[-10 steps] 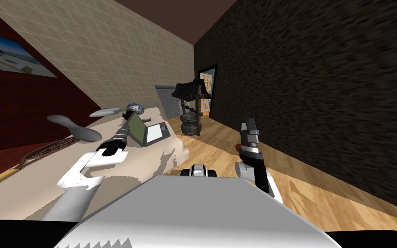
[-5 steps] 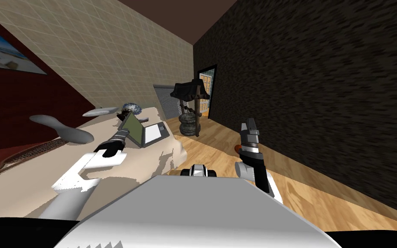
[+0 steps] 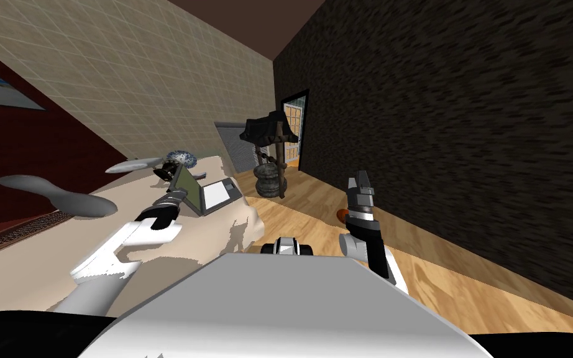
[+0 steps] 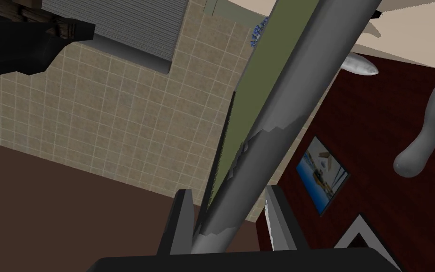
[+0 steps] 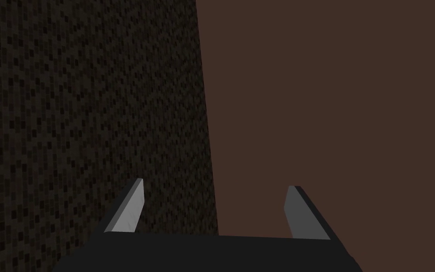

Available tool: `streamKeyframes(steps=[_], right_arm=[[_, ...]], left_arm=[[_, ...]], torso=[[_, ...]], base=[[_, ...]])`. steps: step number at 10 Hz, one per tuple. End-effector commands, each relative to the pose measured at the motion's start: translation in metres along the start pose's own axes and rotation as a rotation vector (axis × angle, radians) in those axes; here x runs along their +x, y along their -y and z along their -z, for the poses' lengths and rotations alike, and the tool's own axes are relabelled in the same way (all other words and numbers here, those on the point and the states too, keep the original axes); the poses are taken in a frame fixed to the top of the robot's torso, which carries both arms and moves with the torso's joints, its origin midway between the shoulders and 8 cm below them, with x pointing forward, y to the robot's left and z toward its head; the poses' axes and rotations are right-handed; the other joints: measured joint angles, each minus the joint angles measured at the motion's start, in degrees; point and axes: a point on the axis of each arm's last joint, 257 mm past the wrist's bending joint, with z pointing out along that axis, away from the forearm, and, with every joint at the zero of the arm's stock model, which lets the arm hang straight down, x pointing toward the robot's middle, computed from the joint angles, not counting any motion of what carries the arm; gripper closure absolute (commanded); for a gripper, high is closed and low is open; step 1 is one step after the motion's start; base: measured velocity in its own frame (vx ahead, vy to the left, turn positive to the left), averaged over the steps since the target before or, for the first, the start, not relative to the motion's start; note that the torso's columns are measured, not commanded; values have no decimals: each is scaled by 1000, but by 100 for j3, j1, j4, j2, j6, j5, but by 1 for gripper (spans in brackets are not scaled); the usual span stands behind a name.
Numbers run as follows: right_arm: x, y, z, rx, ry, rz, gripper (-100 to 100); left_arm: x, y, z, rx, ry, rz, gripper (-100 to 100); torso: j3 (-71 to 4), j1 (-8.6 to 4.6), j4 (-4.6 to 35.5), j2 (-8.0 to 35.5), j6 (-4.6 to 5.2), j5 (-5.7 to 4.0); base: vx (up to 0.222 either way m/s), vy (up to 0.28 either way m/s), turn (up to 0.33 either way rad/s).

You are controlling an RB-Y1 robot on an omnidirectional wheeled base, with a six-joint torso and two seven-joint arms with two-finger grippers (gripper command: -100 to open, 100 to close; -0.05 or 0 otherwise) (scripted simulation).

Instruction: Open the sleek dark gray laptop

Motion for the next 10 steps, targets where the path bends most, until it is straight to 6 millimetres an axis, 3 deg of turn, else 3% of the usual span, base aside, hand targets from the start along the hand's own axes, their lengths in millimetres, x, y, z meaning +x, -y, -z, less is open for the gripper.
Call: streamKeyframes(steps=[1,8,9,10], right_arm=[[0,0,0,0,0,0,0],[0,0,0,0,0,0,0],[0,0,0,0,0,0,0],[0,0,0,0,0,0,0]], left_arm=[[10,-8,2,-6,3,-105,100],[43,-25,10,-10,-5,-405,100],[28,-22,8,-9,20,-382,100],[41,-20,6,-12,17,-420,100]], torso=[[-10,-11,-12,-18,3,6],[-34,13,-54,-73,29,65],[-32,28,-52,-69,23,70],[-23,39,-29,-43,6,43]], base=[[66,-57,4],[62,-57,-10],[18,-44,-3],[3,-9,35]])
